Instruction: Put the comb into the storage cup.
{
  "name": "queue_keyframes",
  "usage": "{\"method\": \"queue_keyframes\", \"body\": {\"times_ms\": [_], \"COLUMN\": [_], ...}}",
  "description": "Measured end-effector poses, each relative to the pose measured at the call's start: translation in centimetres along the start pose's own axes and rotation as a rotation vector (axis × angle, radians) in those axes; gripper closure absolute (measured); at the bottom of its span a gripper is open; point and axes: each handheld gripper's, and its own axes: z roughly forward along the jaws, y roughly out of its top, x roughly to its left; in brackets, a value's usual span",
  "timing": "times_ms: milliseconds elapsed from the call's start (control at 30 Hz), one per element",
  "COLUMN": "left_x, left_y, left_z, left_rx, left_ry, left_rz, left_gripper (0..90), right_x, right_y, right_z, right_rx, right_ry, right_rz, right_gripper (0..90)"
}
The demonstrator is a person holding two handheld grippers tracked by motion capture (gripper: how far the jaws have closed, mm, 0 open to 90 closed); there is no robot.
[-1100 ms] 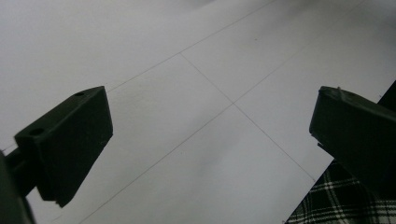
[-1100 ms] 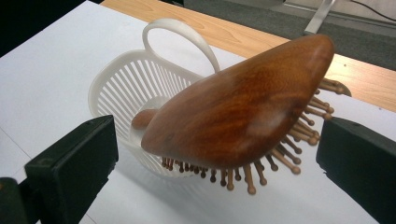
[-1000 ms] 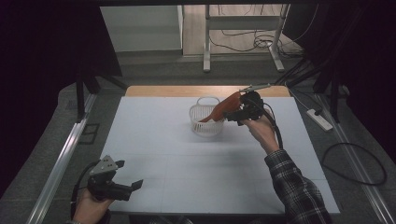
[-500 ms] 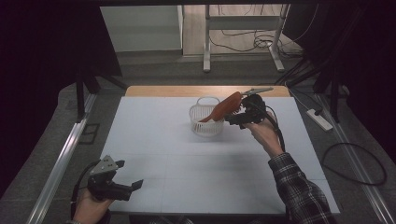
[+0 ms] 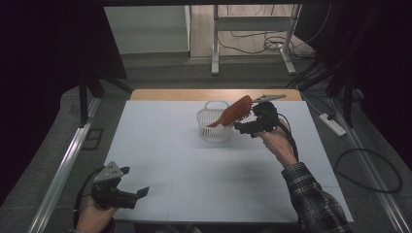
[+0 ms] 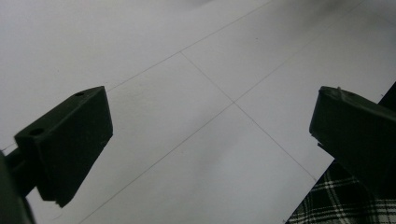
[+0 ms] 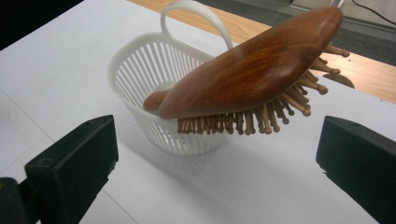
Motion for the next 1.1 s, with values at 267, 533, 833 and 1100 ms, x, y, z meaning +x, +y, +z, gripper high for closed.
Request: {"method": "queue_keyframes", "body": {"times_ms": [267,533,833,1100], "left_x": [0.0,-0.1,-0.1,-0.1], "left_y": [0.0,0.0,0.0,0.0], "left_z": [0.0,0.0,0.0,-0.1], "left_rx": [-0.001,-0.001,0.001,-0.008], "left_ry": [0.002,0.002,0.002,0.018], "left_rz": [0.000,0.001,0.003,-0.003], "left_gripper": [0.1,0.1,0.0,0.0], "right_x": [0.3,0.4,0.5,0.6], "right_y": [-0.6,-1.5,-2.2,-3.1], "right_z": [-0.4,-0.8,-1.2,-1.2], "right_rx": [-0.011,-0.012,-0.013,0.000], "right_ry": [0.015,0.030,0.040,0.045], "right_rz": [-0.005,-0.005,-0.016,-0.025], "right_gripper": [0.0,0.0,0.0,0.0]}}
